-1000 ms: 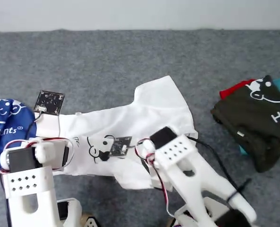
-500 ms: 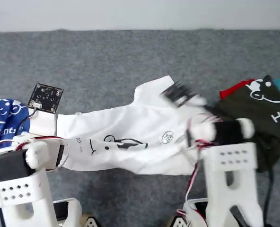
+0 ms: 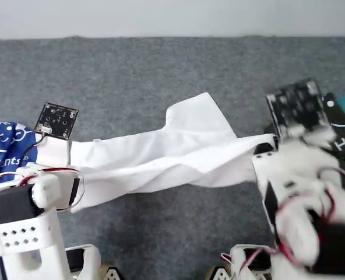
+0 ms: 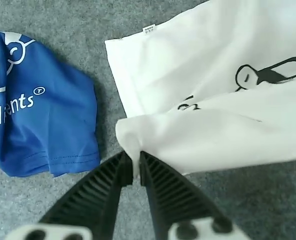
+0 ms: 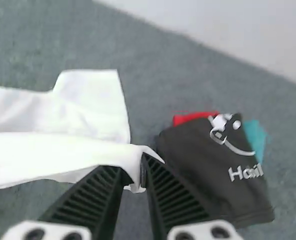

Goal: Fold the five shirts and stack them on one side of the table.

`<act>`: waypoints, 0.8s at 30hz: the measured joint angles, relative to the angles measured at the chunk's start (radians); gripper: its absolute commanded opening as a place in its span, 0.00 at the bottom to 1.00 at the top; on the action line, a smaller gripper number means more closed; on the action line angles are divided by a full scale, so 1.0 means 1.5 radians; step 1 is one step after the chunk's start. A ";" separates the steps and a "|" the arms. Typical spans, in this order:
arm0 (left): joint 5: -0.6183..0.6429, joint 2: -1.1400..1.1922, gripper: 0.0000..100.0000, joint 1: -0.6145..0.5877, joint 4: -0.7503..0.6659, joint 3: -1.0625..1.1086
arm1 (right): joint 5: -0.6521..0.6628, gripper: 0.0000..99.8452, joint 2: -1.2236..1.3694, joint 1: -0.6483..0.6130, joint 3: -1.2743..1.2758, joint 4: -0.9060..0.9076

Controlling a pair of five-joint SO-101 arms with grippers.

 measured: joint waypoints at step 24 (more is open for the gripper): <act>0.002 0.118 0.01 -0.046 -0.043 -0.059 | 0.019 0.01 0.217 0.000 0.058 -0.001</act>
